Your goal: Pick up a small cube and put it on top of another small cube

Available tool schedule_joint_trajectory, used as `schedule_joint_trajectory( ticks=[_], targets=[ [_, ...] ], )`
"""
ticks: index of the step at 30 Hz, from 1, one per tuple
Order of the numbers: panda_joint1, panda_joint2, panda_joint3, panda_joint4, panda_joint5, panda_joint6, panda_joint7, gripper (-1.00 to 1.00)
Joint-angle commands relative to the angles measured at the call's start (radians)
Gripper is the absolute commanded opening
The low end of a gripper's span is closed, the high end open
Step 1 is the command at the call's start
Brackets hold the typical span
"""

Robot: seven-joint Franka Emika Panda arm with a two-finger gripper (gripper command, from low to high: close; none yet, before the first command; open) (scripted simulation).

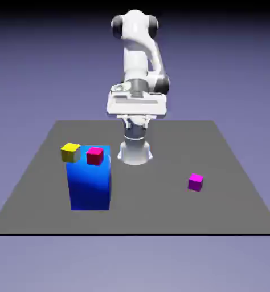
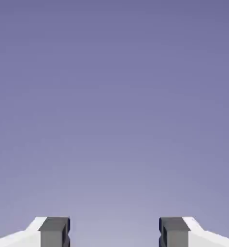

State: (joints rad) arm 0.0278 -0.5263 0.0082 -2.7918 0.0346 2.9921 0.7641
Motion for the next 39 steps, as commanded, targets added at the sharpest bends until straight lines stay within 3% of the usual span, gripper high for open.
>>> schedule_joint_trajectory(
  ticks=[1, 23, 28, 29, 34, 39],
  targets=[
    [0.013, 0.036, 0.007, 0.015, 0.029, -0.037, 0.019, 0.00],
    [0.301, 0.834, 0.157, 0.348, 0.660, -0.857, 0.439, 0.00],
    [0.339, 0.971, 0.201, 0.335, 0.757, -0.706, 0.368, 0.00],
    [0.339, 0.971, 0.201, 0.335, 0.757, -0.706, 0.368, -1.00],
    [0.299, 0.833, 0.152, 0.355, 0.651, -0.866, 0.432, -1.00],
    [0.239, 0.806, 0.037, 0.516, 0.436, -1.083, 0.246, -1.00]
  ],
)
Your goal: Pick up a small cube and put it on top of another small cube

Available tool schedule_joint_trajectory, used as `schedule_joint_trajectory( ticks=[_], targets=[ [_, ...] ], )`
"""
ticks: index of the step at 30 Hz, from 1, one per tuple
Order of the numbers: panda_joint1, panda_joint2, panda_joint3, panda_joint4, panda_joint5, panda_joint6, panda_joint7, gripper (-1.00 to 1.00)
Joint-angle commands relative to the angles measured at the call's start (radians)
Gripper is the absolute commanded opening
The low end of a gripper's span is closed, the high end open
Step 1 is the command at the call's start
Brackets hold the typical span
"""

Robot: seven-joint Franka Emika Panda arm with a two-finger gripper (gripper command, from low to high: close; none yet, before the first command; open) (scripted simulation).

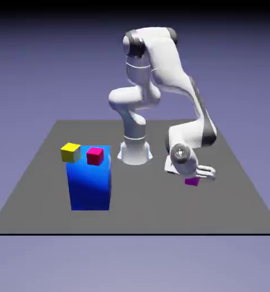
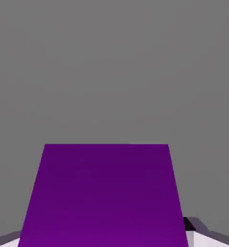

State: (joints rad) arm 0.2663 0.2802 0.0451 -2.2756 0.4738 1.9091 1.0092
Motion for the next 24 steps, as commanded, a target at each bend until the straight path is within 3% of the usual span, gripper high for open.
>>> schedule_joint_trajectory(
  ticks=[1, 16, 24],
  targets=[
    [-0.012, -0.005, -0.023, 0.032, -0.046, -0.044, -0.036, -1.00],
    [-0.188, -0.081, -0.358, 0.503, -0.673, -0.678, -0.578, -1.00],
    [-0.194, -0.137, -0.365, 0.284, -0.687, -0.514, -0.549, -1.00]
  ],
)
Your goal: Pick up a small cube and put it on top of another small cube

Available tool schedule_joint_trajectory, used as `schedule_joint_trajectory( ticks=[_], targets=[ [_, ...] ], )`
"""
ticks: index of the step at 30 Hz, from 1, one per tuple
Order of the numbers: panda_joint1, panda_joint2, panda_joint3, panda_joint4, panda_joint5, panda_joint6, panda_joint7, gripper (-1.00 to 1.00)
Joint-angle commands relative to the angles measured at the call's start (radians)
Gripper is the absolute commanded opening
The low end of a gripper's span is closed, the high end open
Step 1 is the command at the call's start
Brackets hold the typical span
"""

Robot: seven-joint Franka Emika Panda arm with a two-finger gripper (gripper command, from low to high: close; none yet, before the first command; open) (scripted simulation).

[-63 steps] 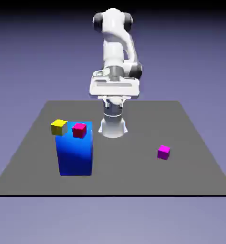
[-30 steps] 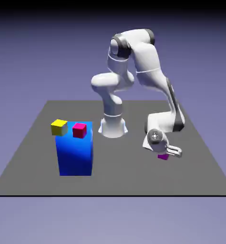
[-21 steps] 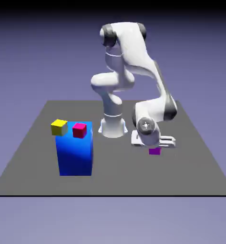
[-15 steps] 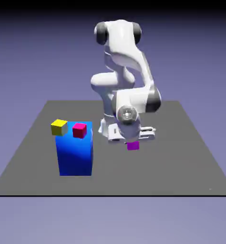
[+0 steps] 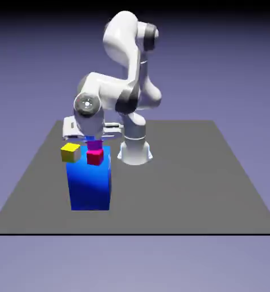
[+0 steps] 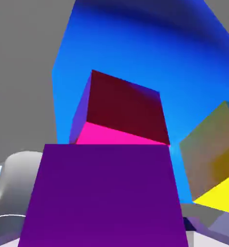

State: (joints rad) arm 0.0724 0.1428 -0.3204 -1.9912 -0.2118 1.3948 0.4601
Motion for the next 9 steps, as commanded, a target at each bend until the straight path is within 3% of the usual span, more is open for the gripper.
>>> schedule_joint_trajectory(
  ticks=[1, 9],
  targets=[
    [0.000, 0.000, 0.000, 0.000, -0.002, 0.000, 0.000, 1.00],
    [0.006, 0.056, 0.007, 0.219, 0.013, -0.163, -0.029, 1.00]
  ],
)
